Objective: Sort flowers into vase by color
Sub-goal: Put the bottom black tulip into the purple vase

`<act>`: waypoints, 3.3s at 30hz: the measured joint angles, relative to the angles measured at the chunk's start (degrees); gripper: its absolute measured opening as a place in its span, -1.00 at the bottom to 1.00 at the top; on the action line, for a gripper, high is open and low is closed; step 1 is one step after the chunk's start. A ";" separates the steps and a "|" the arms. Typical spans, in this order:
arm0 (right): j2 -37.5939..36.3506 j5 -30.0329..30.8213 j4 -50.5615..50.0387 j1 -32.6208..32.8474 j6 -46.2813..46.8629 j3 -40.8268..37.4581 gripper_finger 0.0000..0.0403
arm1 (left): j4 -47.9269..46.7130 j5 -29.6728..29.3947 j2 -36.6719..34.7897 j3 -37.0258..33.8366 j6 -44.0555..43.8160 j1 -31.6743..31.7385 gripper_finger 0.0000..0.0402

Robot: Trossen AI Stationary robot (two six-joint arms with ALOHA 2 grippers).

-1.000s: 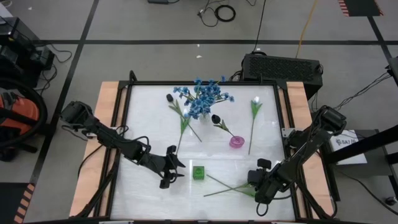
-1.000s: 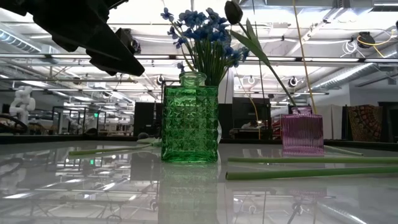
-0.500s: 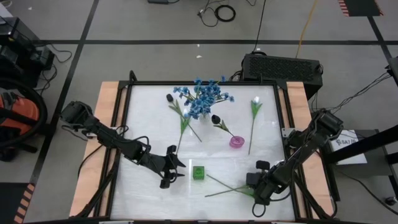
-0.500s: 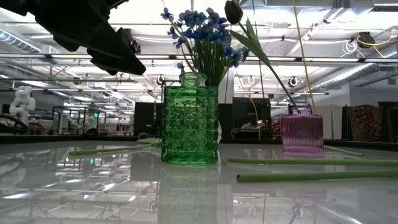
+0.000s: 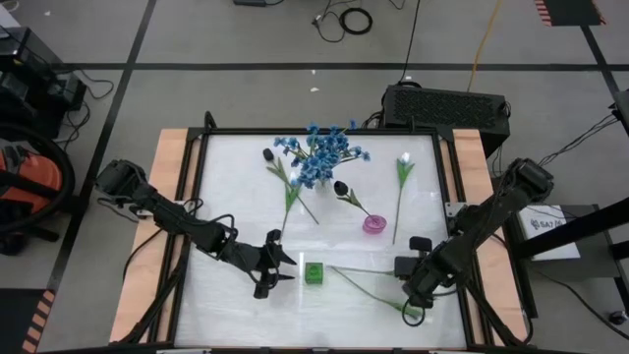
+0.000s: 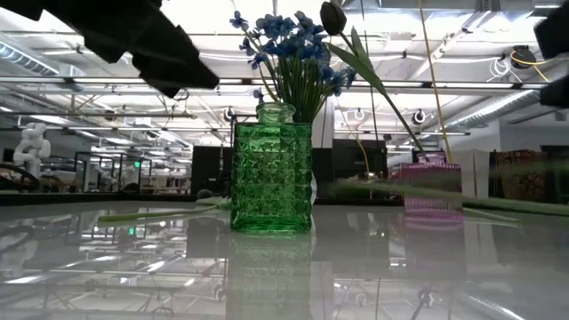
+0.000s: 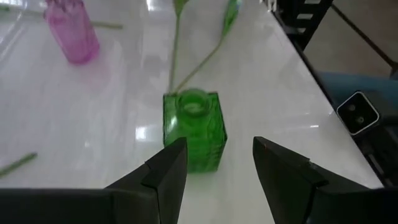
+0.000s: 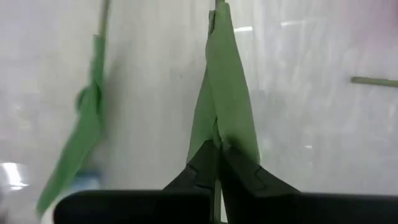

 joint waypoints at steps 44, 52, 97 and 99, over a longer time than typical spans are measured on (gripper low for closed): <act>2.84 -3.02 -25.63 -3.13 -0.17 29.31 -0.99 | -2.78 -9.70 18.91 27.91 17.75 1.92 0.41; 2.84 -3.00 -25.10 -3.13 -0.16 29.31 -0.98 | -3.96 -10.40 21.13 27.91 17.73 3.90 0.41; 2.43 3.62 -25.73 -3.02 2.33 29.28 -0.55 | -11.09 -9.21 19.61 27.87 19.15 4.26 -0.96; 1.63 5.32 -25.98 -3.00 2.31 29.28 -0.39 | -14.14 -10.18 18.11 27.85 18.27 4.26 -0.96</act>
